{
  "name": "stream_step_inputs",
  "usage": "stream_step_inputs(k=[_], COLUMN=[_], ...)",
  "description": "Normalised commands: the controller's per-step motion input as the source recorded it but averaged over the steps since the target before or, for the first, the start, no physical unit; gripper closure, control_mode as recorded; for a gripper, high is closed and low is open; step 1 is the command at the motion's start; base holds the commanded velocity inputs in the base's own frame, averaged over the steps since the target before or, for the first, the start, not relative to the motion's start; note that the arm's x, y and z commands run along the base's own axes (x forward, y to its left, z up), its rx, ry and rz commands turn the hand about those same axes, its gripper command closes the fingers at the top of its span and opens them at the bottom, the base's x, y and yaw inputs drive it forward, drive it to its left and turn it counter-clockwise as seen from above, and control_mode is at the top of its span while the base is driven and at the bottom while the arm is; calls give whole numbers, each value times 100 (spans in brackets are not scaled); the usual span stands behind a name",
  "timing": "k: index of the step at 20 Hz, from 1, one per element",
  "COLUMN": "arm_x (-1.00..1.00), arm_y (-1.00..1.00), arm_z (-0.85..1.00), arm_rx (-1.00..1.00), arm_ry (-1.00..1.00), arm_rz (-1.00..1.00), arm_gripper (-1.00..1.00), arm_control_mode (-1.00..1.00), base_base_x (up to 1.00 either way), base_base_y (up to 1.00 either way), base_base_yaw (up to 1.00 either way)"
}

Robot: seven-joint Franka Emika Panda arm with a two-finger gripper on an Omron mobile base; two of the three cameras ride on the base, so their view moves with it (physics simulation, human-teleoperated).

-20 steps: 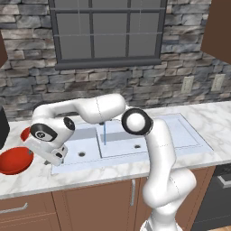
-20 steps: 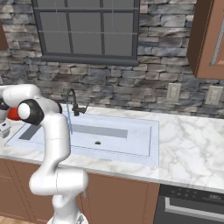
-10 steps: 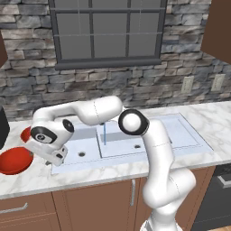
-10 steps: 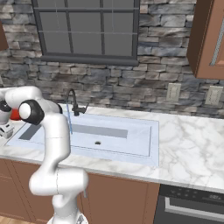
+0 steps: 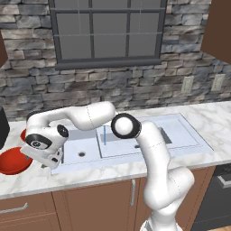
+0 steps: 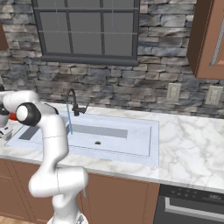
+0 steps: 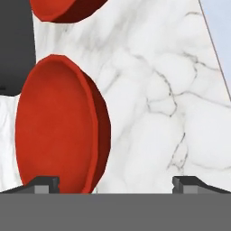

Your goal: Rinse each bowl for a few seconds and place them down in the sink or on the counter.

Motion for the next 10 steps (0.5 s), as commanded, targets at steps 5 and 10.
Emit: stream_step_inputs(k=[5, 10], arm_x=[21, 22], arm_y=[37, 31], arm_z=[16, 16], arm_rx=[-16, -15], arm_ry=[2, 2], arm_rz=[0, 0], arm_gripper=[-100, -100], arm_control_mode=[-100, -100], base_base_x=[0, 0], base_base_y=[0, 0], base_base_yaw=[0, 0])
